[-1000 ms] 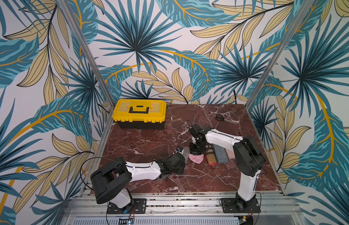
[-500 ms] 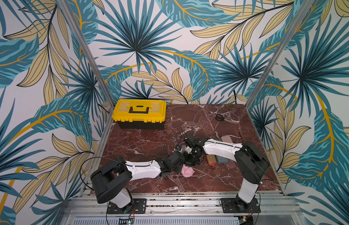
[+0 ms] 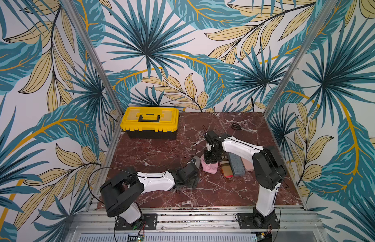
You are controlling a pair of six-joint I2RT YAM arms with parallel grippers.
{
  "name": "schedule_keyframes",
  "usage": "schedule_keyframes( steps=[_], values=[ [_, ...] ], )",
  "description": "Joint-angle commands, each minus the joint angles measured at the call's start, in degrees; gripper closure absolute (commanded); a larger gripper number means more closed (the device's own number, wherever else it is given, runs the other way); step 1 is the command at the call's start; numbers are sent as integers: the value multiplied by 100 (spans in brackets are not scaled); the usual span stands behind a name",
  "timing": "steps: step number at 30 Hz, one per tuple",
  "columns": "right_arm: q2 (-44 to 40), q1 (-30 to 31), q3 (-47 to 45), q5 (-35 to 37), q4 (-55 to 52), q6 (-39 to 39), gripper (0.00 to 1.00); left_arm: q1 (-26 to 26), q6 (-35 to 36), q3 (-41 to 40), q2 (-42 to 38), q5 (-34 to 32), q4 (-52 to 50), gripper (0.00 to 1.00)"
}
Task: Wipe the eyeglass case
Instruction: Wipe the dirt from the eyeglass case.
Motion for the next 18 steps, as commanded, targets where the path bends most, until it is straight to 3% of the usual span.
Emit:
schedule_keyframes(
  steps=[1, 13, 18],
  values=[
    [-33, 28, -292, -171, 213, 125, 100, 101, 77, 0, 345, 353, -867, 10],
    [-141, -53, -511, -129, 281, 96, 100, 521, 476, 489, 487, 614, -873, 14],
    [-187, -166, -608, -50, 299, 114, 100, 590, 528, 546, 534, 1052, -728, 26]
  ],
)
